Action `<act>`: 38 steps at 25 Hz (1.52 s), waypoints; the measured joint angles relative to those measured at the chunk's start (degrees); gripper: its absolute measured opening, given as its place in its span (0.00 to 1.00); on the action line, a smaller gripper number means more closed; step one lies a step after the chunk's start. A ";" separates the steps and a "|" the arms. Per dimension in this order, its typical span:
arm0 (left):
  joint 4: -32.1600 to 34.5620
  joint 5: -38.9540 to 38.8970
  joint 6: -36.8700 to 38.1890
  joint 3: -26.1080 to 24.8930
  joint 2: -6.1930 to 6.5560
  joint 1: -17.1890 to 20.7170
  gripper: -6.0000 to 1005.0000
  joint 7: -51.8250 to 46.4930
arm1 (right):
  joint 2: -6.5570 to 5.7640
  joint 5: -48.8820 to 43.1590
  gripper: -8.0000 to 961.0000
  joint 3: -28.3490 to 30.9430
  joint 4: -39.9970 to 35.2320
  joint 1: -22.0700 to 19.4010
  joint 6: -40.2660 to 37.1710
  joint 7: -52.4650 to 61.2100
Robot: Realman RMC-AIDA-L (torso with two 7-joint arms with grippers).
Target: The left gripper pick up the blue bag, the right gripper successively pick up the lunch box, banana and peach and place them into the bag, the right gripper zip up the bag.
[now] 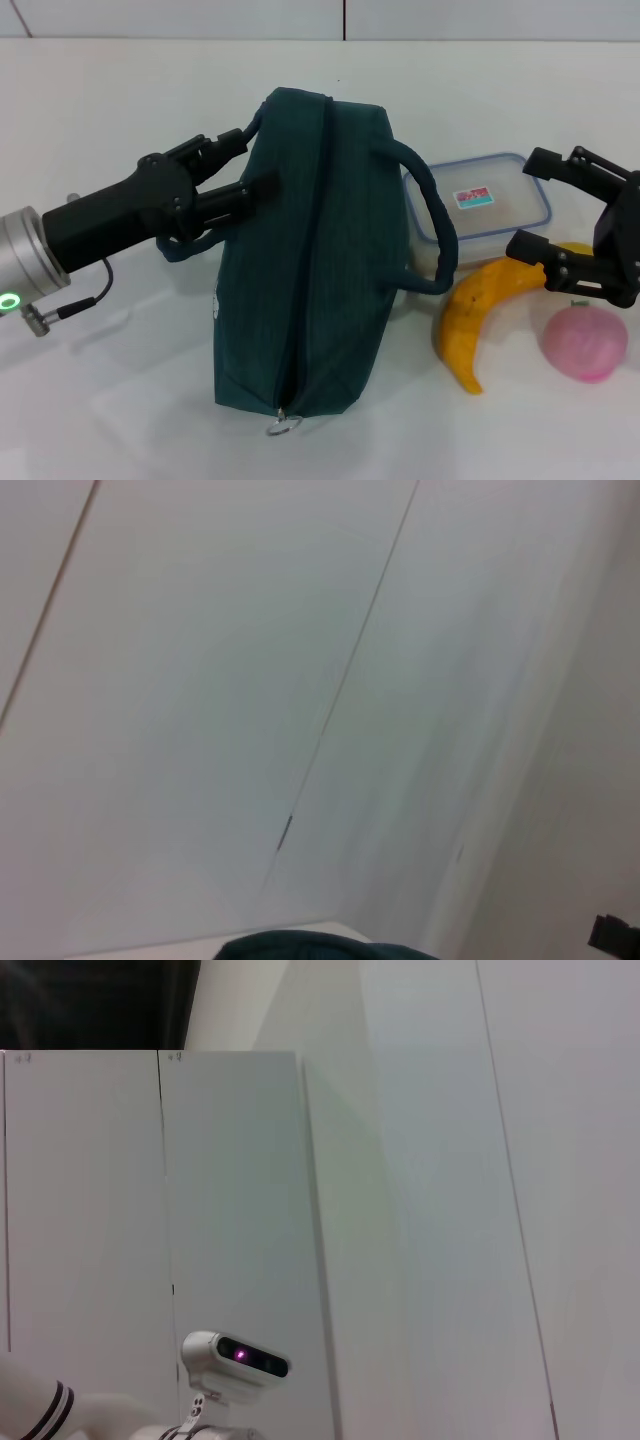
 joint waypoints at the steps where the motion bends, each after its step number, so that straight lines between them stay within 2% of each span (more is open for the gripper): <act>1: 0.00 0.11 0.02 0.05 0.07 -0.16 0.78 -0.94 | 0.02 0.00 0.91 0.00 0.02 0.00 0.01 0.00; 5: 0.04 0.33 0.04 0.27 -0.02 -0.63 0.77 -3.07 | 0.08 0.00 0.91 0.00 0.14 0.07 0.05 0.00; 17: 0.07 2.30 -2.72 -0.43 -1.64 -1.76 0.73 -2.15 | 0.09 0.00 0.91 0.00 0.33 -0.31 0.17 0.00; 22: 0.02 1.96 -2.67 -0.48 -1.79 -1.78 0.52 -2.31 | 0.09 0.30 0.91 0.08 0.44 -0.55 0.17 0.00; 30: 0.06 1.20 -2.05 -0.61 -1.17 -1.55 0.41 -1.25 | 0.10 2.36 0.91 0.79 4.28 -0.78 0.26 -0.30; 38: 0.08 -0.02 -1.58 -0.66 -1.61 -1.24 0.18 3.14 | 0.38 8.56 0.91 0.79 10.22 -0.67 1.47 -1.08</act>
